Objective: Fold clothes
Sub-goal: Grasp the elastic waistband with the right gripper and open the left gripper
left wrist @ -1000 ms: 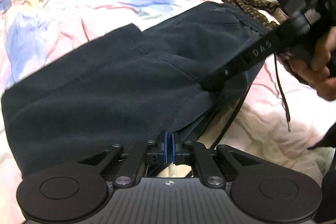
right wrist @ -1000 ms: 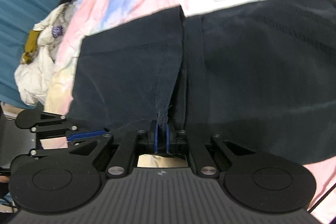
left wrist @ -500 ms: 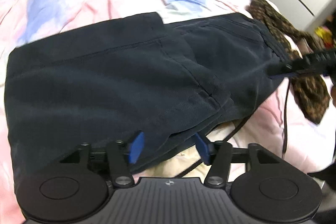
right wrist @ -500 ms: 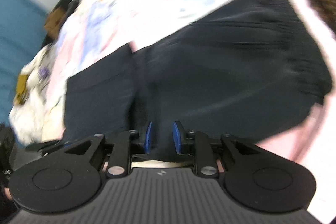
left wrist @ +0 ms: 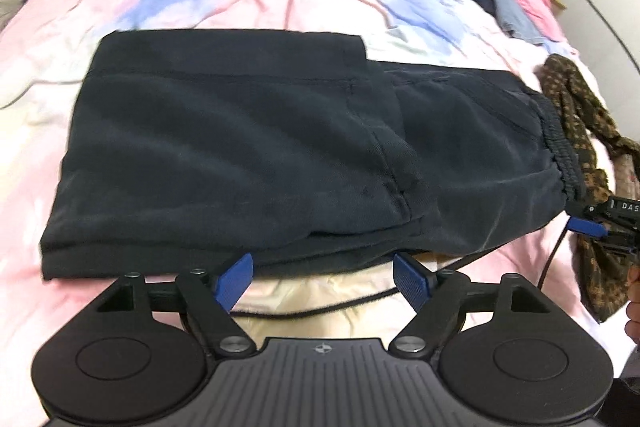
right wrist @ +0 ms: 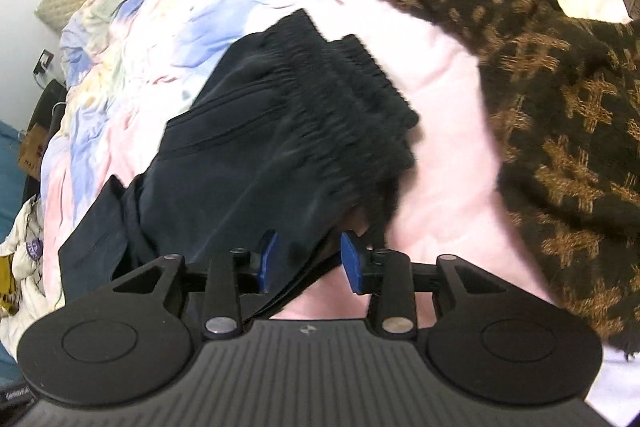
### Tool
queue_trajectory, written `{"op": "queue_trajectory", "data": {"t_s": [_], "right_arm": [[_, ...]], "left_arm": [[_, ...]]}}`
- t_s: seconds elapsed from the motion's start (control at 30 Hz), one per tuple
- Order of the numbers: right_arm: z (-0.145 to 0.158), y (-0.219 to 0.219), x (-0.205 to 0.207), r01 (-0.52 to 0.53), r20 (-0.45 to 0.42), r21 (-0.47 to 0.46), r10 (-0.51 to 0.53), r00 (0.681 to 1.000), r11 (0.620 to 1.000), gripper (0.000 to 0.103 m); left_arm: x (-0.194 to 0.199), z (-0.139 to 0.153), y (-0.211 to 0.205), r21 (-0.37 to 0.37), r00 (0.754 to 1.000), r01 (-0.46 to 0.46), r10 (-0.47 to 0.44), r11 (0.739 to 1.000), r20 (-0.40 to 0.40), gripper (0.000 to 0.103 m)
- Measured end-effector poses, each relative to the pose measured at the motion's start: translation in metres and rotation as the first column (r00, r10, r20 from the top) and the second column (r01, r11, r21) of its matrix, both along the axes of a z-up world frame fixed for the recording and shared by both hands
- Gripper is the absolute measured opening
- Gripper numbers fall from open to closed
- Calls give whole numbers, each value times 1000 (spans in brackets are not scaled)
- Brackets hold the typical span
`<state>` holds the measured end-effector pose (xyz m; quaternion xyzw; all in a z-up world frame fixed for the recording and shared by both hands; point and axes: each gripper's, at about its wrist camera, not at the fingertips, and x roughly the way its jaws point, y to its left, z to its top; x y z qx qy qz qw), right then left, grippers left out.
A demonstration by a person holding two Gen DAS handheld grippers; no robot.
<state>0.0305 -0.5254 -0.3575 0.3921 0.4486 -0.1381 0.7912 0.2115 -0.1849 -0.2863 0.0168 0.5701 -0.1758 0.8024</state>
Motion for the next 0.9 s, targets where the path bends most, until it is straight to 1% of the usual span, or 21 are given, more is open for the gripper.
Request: {"op": "queue_trajectory", "data": {"t_s": [0.07, 0.13, 0.2, 0.3, 0.4, 0.43, 0.53, 0.6, 0.63, 0.7, 0.73, 0.8, 0.83, 0.87, 0.9], "right_arm": [[-5, -7, 0, 29, -5, 1, -29, 1000, 1000, 48], [-11, -15, -2, 80, -3, 17, -80, 997, 997, 66], [-20, -26, -5, 133, 16, 58, -134, 991, 989, 68], [-32, -40, -2, 179, 37, 83, -183, 982, 980, 70], [-41, -47, 9, 174, 74, 110, -182, 980, 979, 70], [-42, -48, 12, 169, 81, 104, -178, 981, 980, 72], [-54, -49, 20, 182, 65, 119, -190, 980, 976, 76], [-63, -50, 23, 196, 48, 141, -205, 978, 970, 76], [-66, -49, 24, 202, 46, 148, -211, 976, 968, 80], [-70, -49, 28, 204, 46, 157, -214, 976, 966, 83], [-72, -48, 30, 201, 46, 159, -210, 977, 967, 81], [-71, -47, 34, 185, 53, 141, -195, 979, 972, 68], [-70, -46, 36, 179, 53, 129, -187, 981, 975, 60], [-68, -45, 38, 175, 53, 118, -182, 982, 977, 57], [-65, -43, 40, 164, 53, 97, -170, 984, 982, 51]], "left_arm": [[-6, 5, 0, 11, 1000, -22, 22, 1000, -5, 79], [-11, 9, 0, 21, 999, -41, 41, 999, -6, 79], [-16, 15, -2, 29, 999, -50, 50, 998, -2, 79], [-21, 21, -4, 43, 999, -51, 51, 998, 3, 79], [-25, 29, -7, 56, 999, -48, 47, 997, 16, 79], [-26, 31, -7, 56, 999, -51, 49, 997, 21, 79], [-31, 40, -4, 51, 997, -68, 67, 996, 37, 79], [-35, 45, 0, 52, 996, -82, 79, 995, 46, 79], [-37, 47, 3, 53, 995, -89, 87, 995, 49, 79], [-40, 49, 8, 57, 994, -103, 100, 993, 51, 79], [-41, 50, 11, 61, 993, -111, 108, 992, 51, 79], [-44, 51, 17, 64, 991, -129, 126, 990, 51, 79], [-45, 52, 20, 64, 989, -139, 136, 988, 52, 79], [-46, 53, 24, 63, 988, -150, 147, 987, 52, 79], [-47, 53, 27, 61, 986, -160, 157, 985, 53, 79]]}}
